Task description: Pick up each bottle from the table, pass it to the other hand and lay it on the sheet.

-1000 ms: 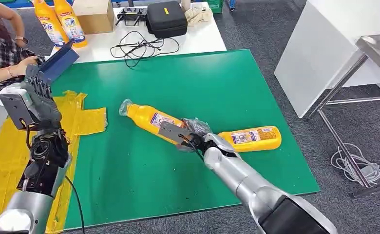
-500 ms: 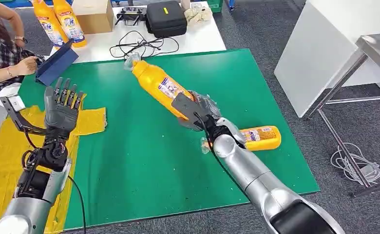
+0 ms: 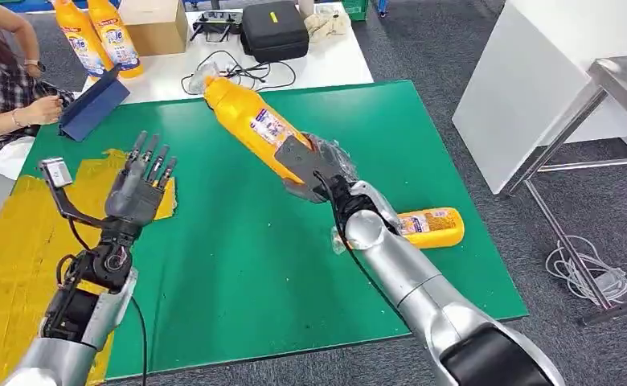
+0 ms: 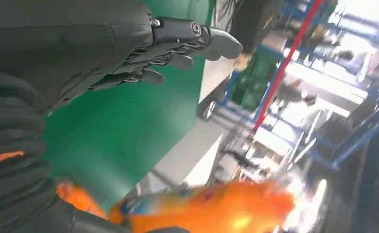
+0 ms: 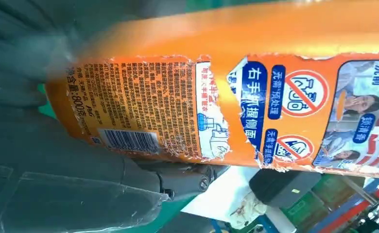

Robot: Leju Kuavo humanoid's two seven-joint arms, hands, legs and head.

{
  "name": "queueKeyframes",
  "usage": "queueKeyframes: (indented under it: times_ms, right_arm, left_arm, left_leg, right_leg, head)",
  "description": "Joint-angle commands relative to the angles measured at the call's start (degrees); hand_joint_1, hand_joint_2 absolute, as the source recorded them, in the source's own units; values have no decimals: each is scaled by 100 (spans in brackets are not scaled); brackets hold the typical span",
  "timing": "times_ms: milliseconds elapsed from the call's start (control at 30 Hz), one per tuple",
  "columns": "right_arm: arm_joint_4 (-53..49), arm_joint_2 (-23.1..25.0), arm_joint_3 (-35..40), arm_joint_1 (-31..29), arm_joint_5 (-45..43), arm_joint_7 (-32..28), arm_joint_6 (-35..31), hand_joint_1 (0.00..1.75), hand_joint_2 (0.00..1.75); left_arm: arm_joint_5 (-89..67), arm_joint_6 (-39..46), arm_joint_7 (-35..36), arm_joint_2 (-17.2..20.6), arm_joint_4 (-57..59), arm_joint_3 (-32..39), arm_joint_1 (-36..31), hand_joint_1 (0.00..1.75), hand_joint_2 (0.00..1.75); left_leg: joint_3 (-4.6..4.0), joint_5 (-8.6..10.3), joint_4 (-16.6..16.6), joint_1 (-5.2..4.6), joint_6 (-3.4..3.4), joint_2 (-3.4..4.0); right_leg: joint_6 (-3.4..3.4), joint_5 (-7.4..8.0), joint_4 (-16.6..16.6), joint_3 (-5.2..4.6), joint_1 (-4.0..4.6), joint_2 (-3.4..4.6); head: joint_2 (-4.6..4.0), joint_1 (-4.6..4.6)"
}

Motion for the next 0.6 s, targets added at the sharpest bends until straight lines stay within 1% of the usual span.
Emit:
queueKeyframes:
  times_ms: [33, 100, 133, 200, 333, 400, 600]
  right_arm:
    - [906, 437, 112, -696, 4, 24, 174, 175, 175]
    - [1078, 554, 180, -785, 11, 28, 217, 175, 175]
    - [1117, 585, 203, -793, 17, 39, 226, 175, 175]
    - [1155, 672, 272, -773, 51, 48, 244, 175, 175]
    - [1215, 885, 444, -731, 138, 95, 289, 175, 175]
    - [1225, 967, 523, -690, 174, 132, 308, 175, 175]
    - [1207, 1030, 589, -638, 200, 139, 332, 175, 175]
  left_arm:
    - [-62, 130, -28, -134, -184, -794, -140, 0, 175]
    - [-1, 126, -28, -153, -20, -865, -277, 0, 175]
    - [11, 129, -33, -168, 38, -888, -321, 0, 175]
    - [-12, 158, -46, -208, 106, -943, -409, 0, 175]
    - [-71, 316, -193, -290, 360, -963, -581, 0, 175]
    - [-46, 345, -229, -320, 466, -944, -651, 0, 175]
    - [-43, 379, -235, -343, 512, -925, -691, 0, 175]
  left_leg:
    - [27, -25, 24, -2, -10, -14]
    - [8, -6, 4, -1, -6, -8]
    - [18, -12, 10, 0, -9, -15]
    - [7, -4, 4, 2, -5, -11]
    - [20, -13, 10, 2, -6, -16]
    - [11, -5, 2, 1, -3, -11]
    - [19, -9, 5, 2, -5, -17]
  right_leg:
    - [-3, -27, 27, 26, -3, -11]
    - [-2, -7, 7, 7, -2, -7]
    - [-3, -16, 14, 19, -1, -14]
    - [-2, -7, 6, 7, 0, -11]
    - [-1, -17, 12, 20, 0, -15]
    - [0, -9, 5, 11, -1, -11]
    - [-1, -13, 6, 20, 0, -16]
  head:
    - [0, 0]
    - [0, 0]
    - [0, 0]
    - [0, 0]
    - [0, 0]
    - [0, 0]
    - [0, -2]
